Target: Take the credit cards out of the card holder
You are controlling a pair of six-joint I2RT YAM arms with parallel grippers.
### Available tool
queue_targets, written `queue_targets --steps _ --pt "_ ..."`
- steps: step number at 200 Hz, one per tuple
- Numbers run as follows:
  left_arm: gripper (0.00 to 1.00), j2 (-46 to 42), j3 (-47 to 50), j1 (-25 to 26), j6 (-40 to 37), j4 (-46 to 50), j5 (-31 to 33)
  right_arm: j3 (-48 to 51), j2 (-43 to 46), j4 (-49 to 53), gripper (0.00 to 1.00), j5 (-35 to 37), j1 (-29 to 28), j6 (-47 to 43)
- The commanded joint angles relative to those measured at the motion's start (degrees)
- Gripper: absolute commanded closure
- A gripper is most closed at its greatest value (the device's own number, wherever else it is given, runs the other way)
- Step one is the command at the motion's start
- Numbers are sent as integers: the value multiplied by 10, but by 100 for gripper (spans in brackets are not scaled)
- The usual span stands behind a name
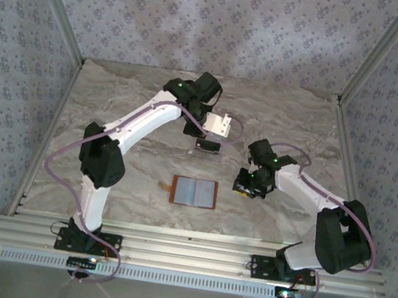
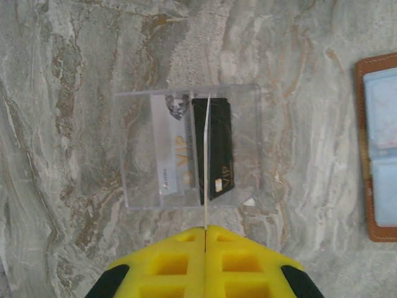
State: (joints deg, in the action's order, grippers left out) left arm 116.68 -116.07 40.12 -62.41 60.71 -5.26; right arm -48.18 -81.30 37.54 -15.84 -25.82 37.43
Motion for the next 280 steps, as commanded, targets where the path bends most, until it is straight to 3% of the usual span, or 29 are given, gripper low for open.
queue_targets --steps 1,88,206,280 --pt "100 33 -48 -3 -25 36 -9 4 0 2 79 -10 7 -9" --pt "100 196 -242 -4 -27 133 37 18 0 -1 79 -13 15 -27" --pt "100 252 -263 -5 -29 136 65 22 0 -4 79 -12 19 -27" --pt "83 270 -288 -7 -28 82 91 29 13 -1 79 -11 20 -23"
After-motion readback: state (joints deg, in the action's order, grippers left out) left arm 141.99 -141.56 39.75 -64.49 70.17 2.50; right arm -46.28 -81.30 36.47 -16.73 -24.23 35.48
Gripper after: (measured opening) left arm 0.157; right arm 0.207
